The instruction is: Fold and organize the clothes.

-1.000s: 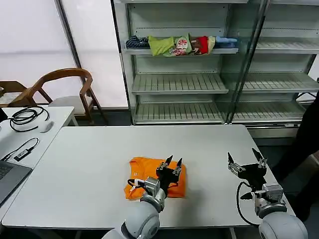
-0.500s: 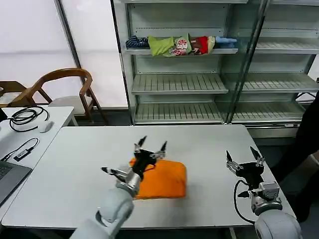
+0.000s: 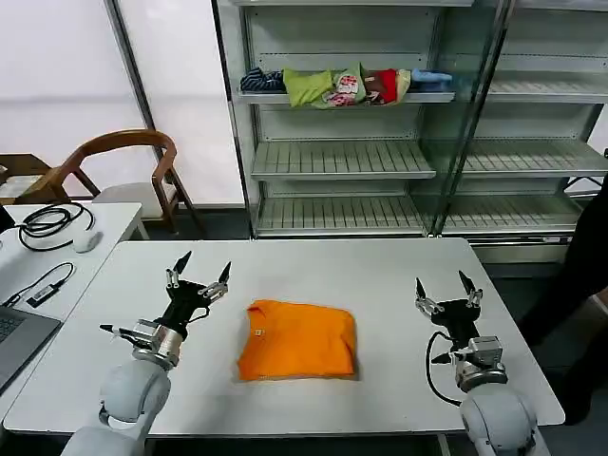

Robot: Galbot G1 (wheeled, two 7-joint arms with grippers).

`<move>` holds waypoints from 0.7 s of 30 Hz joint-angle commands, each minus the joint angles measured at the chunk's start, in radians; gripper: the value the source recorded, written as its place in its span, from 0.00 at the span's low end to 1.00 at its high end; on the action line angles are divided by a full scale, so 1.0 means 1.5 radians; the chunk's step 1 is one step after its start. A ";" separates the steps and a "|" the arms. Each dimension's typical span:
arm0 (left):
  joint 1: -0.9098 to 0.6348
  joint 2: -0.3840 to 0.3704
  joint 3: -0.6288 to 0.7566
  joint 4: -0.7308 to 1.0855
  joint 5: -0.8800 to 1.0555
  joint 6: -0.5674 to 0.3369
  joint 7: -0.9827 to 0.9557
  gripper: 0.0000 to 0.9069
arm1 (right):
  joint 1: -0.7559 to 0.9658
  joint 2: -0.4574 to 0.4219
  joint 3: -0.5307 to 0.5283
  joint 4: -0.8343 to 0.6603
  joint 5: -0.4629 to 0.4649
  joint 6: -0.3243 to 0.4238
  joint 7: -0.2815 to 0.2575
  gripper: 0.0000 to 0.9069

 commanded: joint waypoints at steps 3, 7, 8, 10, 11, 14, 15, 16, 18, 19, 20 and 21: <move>0.027 0.016 -0.076 0.017 0.024 -0.041 0.042 1.00 | 0.071 0.015 -0.032 -0.107 -0.042 0.062 -0.016 1.00; 0.024 0.011 -0.069 0.017 0.040 -0.045 0.041 1.00 | 0.091 0.023 -0.043 -0.129 -0.034 0.068 -0.013 1.00; 0.024 0.010 -0.069 0.016 0.042 -0.044 0.041 1.00 | 0.095 0.024 -0.044 -0.132 -0.033 0.068 -0.012 1.00; 0.024 0.008 -0.069 0.016 0.050 -0.046 0.040 1.00 | 0.105 0.024 -0.051 -0.138 -0.032 0.063 -0.013 1.00; 0.024 0.008 -0.069 0.017 0.052 -0.047 0.040 1.00 | 0.107 0.024 -0.054 -0.141 -0.032 0.062 -0.013 1.00; 0.022 0.008 -0.069 0.022 0.058 -0.048 0.038 1.00 | 0.120 0.025 -0.062 -0.146 -0.029 0.058 -0.010 1.00; 0.021 0.008 -0.069 0.024 0.063 -0.049 0.038 1.00 | 0.124 0.026 -0.064 -0.147 -0.027 0.055 -0.008 1.00; 0.020 0.007 -0.069 0.026 0.066 -0.050 0.037 1.00 | 0.128 0.027 -0.068 -0.149 -0.026 0.053 -0.007 1.00; 0.018 0.007 -0.066 0.029 0.071 -0.050 0.031 1.00 | 0.133 0.027 -0.071 -0.150 -0.026 0.052 -0.006 1.00; 0.017 0.006 -0.065 0.030 0.073 -0.050 0.030 1.00 | 0.135 0.027 -0.072 -0.151 -0.025 0.050 -0.006 1.00; 0.016 0.006 -0.065 0.031 0.073 -0.050 0.029 1.00 | 0.137 0.027 -0.072 -0.152 -0.025 0.050 -0.006 1.00; 0.015 0.006 -0.063 0.031 0.072 -0.050 0.028 1.00 | 0.140 0.026 -0.072 -0.153 -0.025 0.050 -0.007 1.00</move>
